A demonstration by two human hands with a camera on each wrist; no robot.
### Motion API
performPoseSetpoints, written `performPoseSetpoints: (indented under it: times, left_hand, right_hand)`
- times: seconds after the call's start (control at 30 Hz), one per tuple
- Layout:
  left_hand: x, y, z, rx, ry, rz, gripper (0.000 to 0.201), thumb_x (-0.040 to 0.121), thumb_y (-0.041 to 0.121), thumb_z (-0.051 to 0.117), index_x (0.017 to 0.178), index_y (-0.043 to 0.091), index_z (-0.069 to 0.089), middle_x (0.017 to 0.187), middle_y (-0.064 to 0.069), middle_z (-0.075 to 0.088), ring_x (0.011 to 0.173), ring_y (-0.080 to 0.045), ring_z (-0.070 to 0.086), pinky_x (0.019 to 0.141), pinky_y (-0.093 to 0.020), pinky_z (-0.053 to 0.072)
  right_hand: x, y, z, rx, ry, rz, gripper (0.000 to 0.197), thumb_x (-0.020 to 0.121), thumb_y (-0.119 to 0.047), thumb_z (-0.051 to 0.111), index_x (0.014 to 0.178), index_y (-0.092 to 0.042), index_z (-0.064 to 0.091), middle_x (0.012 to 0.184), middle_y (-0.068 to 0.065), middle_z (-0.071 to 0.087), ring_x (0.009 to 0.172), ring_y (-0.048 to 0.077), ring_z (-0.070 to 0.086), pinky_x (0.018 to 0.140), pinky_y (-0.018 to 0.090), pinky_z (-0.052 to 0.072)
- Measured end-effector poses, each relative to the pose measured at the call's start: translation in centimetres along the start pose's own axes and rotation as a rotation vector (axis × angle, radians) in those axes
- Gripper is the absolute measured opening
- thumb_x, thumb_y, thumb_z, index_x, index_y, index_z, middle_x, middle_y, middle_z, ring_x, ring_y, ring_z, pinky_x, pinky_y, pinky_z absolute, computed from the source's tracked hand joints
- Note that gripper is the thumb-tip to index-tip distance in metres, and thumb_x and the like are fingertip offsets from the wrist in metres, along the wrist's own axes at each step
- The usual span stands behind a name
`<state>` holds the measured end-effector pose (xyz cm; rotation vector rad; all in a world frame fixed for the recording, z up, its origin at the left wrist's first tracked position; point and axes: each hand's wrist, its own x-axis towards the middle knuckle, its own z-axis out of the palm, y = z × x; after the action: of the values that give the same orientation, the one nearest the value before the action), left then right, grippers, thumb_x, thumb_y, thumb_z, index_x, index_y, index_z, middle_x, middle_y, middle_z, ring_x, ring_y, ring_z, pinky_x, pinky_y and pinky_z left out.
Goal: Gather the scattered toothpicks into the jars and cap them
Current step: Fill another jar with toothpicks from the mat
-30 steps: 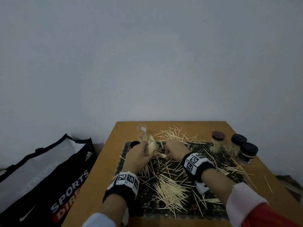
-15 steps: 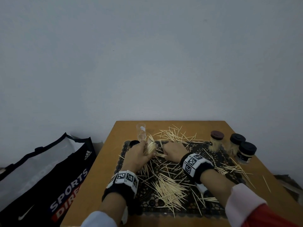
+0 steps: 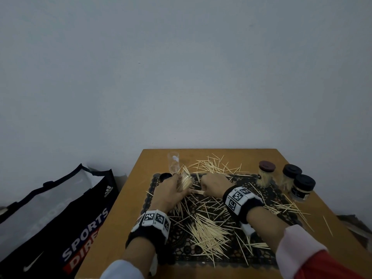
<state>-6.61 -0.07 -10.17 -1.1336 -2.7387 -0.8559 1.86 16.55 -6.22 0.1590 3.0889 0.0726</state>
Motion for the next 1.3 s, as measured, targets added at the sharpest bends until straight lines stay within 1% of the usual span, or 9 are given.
performPoseSetpoints:
  times: [0.17,0.33,0.47,0.63,0.8,0.93,1.07,1.17,1.3]
  left_hand:
    - [0.0,0.0,0.0,-0.007,0.002,0.004,0.062,0.083,0.057,0.067,0.130,0.019,0.052,0.117,0.002,0.065,0.100,-0.016,0.062,0.084,-0.034,0.052]
    - [0.0,0.1,-0.1,0.007,0.004,0.017,0.057,0.085,0.053,0.067,0.129,0.019,0.052,0.116,0.003,0.064,0.100,-0.015,0.060,0.081,-0.031,0.050]
    - [0.1,0.0,-0.1,0.009,0.013,0.022,0.057,0.085,0.051,0.068,0.129,0.020,0.052,0.118,0.004,0.063,0.103,-0.015,0.059,0.085,-0.035,0.051]
    - [0.2,-0.1,0.1,-0.004,0.002,0.033,0.057,0.084,0.050,0.069,0.130,0.020,0.052,0.118,0.005,0.063,0.104,-0.015,0.059,0.084,-0.033,0.051]
    - [0.1,0.5,0.0,-0.020,-0.052,0.093,0.056,0.085,0.050,0.069,0.128,0.019,0.051,0.110,0.003,0.062,0.088,-0.011,0.054,0.069,-0.024,0.035]
    - [0.2,0.3,0.1,-0.037,-0.010,0.098,0.057,0.085,0.055,0.066,0.126,0.018,0.053,0.103,0.005,0.062,0.082,-0.011,0.053,0.066,-0.024,0.035]
    - [0.3,0.3,0.1,-0.057,0.005,0.083,0.056,0.085,0.057,0.064,0.124,0.019,0.053,0.103,0.002,0.063,0.082,-0.013,0.054,0.067,-0.026,0.036]
    - [0.3,0.2,0.2,-0.071,0.014,0.087,0.052,0.085,0.059,0.064,0.117,0.019,0.053,0.093,0.005,0.059,0.075,-0.011,0.051,0.062,-0.024,0.032]
    - [0.2,0.6,0.1,-0.087,-0.024,0.119,0.052,0.085,0.055,0.066,0.119,0.018,0.054,0.093,0.007,0.057,0.076,-0.011,0.052,0.063,-0.024,0.035]
  right_hand:
    - [-0.4,0.4,0.3,0.007,0.023,0.001,0.013,0.092,-0.023,0.060,0.100,-0.014,0.063,0.104,0.004,0.063,0.094,0.021,0.059,0.074,0.028,0.040]
    - [-0.7,1.9,-1.0,0.190,0.078,0.073,0.013,0.092,-0.026,0.062,0.093,-0.015,0.069,0.090,-0.003,0.066,0.078,0.009,0.057,0.063,0.015,0.040]
    - [-0.9,2.8,-2.7,0.204,0.126,0.083,0.014,0.091,-0.028,0.064,0.098,-0.018,0.071,0.094,-0.004,0.069,0.085,0.011,0.061,0.084,0.031,0.053]
    - [-0.9,2.5,-4.5,0.090,0.130,0.000,0.017,0.091,-0.033,0.063,0.102,-0.022,0.071,0.099,-0.002,0.070,0.094,0.015,0.063,0.078,0.029,0.048]
    - [-0.4,0.6,-5.6,0.034,0.113,-0.129,0.019,0.094,-0.030,0.059,0.102,-0.017,0.071,0.094,0.001,0.069,0.084,0.015,0.061,0.068,0.026,0.042]
    - [0.2,-0.1,-6.4,0.038,0.082,-0.175,0.019,0.095,-0.026,0.058,0.103,-0.015,0.071,0.093,0.001,0.069,0.077,0.012,0.056,0.068,0.025,0.041]
    - [0.3,-0.2,-6.7,0.034,0.084,-0.159,0.016,0.094,-0.024,0.060,0.100,-0.017,0.073,0.086,-0.001,0.067,0.078,0.014,0.058,0.075,0.032,0.051]
    - [0.3,-0.3,-6.7,-0.022,0.121,-0.154,0.017,0.096,-0.023,0.055,0.088,-0.019,0.069,0.082,-0.004,0.054,0.081,0.016,0.055,0.066,0.028,0.040]
    - [0.6,-0.1,-6.3,0.069,0.123,-0.186,0.018,0.095,-0.020,0.057,0.097,-0.013,0.073,0.083,-0.005,0.052,0.081,0.013,0.050,0.066,0.026,0.035]
